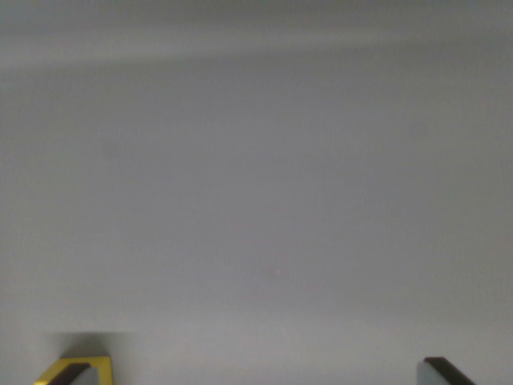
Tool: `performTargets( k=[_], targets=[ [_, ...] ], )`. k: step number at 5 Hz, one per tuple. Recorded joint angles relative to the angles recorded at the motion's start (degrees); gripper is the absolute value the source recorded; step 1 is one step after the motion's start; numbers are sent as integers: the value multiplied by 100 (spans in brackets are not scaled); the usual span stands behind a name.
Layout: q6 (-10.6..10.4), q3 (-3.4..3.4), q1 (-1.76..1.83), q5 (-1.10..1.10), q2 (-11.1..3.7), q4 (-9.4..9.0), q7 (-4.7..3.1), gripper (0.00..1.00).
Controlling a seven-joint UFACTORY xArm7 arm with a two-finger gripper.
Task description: Pick yellow cube
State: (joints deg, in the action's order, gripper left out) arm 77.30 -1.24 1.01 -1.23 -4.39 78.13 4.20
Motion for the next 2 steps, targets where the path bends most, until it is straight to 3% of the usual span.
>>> performTargets(
  k=[1, 2],
  targets=[
    [0, 0, 0, 0, 0, 0, 0, 0],
    [-249, -66, 62, -12, -47, -209, 57, 0]
  ],
)
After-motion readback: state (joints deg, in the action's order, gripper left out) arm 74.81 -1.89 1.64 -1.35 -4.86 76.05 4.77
